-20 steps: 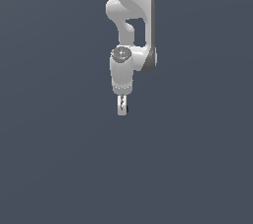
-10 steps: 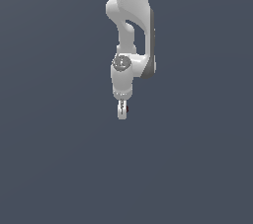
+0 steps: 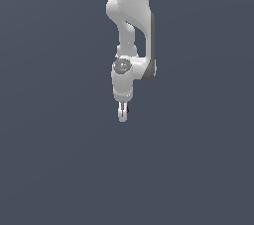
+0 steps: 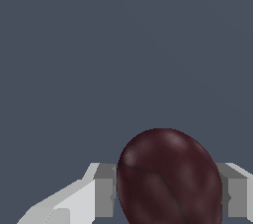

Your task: Pick up the object and move it to a goal position.

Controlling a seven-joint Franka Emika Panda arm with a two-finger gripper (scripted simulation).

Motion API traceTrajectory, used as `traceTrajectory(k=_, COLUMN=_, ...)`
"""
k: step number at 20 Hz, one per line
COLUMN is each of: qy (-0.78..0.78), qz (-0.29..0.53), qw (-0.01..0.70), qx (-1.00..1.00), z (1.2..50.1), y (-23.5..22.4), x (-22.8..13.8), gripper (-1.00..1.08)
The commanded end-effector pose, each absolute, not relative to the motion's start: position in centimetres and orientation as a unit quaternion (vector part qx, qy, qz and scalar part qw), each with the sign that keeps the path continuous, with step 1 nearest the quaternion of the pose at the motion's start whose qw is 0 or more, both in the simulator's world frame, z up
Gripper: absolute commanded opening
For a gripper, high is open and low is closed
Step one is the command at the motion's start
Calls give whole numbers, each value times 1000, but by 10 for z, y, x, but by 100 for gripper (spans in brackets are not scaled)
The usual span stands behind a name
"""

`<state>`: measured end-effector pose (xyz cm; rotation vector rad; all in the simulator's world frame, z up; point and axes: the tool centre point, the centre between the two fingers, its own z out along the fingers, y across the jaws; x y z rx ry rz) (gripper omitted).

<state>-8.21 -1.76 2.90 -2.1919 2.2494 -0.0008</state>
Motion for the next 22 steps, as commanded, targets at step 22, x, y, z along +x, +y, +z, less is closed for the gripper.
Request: traceTrajectory(k=22, qy=716, qz=0, qw=1, qx=-698, z=89, y=9, x=-93, gripper=-100)
